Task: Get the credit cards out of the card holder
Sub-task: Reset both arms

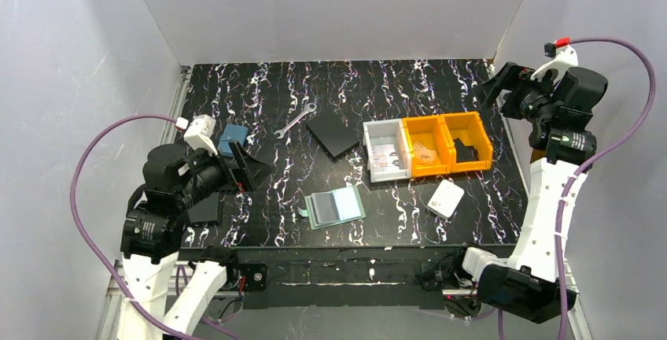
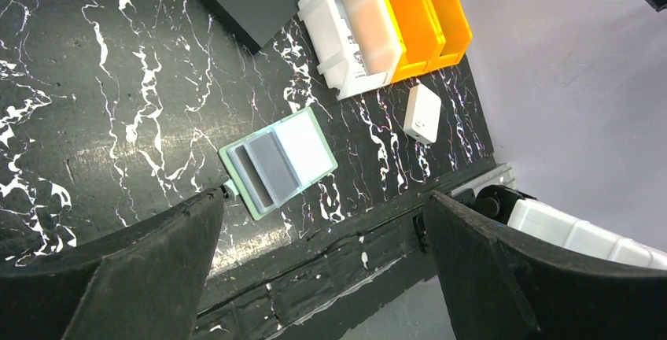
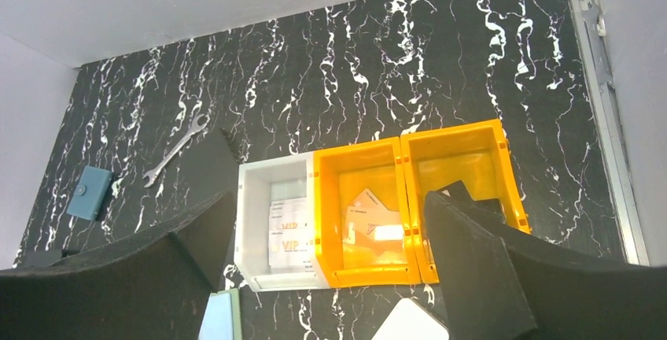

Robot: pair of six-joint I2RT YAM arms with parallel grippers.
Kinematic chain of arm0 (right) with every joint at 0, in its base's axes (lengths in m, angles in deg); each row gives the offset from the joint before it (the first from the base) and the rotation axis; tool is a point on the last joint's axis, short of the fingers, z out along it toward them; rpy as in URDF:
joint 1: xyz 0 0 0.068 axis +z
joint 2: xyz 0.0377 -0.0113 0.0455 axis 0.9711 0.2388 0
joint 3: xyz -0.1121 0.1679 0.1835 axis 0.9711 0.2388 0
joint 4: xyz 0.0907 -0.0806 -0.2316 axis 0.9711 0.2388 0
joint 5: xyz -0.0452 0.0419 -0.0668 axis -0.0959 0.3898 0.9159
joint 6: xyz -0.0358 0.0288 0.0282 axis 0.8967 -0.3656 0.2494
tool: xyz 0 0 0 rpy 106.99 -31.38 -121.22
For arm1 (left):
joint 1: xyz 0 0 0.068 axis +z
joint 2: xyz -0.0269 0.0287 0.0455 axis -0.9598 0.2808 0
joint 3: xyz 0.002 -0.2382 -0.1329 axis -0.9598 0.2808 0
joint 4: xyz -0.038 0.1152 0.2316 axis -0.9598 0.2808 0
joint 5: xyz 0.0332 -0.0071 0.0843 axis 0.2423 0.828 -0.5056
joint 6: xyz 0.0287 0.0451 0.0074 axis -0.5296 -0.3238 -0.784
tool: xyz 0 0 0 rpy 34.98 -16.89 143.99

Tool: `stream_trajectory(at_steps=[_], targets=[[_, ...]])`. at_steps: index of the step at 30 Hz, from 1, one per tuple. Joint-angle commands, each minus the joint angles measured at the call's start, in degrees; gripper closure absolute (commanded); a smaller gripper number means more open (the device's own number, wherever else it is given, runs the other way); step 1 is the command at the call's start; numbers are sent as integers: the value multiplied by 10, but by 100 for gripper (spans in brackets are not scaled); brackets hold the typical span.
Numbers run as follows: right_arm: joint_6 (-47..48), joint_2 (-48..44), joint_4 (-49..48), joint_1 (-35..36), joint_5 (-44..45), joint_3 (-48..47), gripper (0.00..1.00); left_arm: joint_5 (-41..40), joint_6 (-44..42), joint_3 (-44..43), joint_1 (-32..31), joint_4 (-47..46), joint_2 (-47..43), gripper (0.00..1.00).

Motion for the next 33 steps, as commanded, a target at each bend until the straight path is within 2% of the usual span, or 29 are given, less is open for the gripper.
stream_trajectory(at_steps=[1,15,33], targets=[[10,-12,-30,1,9,12,2,8,-3,8,3,-8,-6,2],[20,-24,-37,0,15,37,2,8,2,31,3,-20,-17,2],[24,-35,-38,0,27,66,2,28,30,114,3,-67,-35,2]])
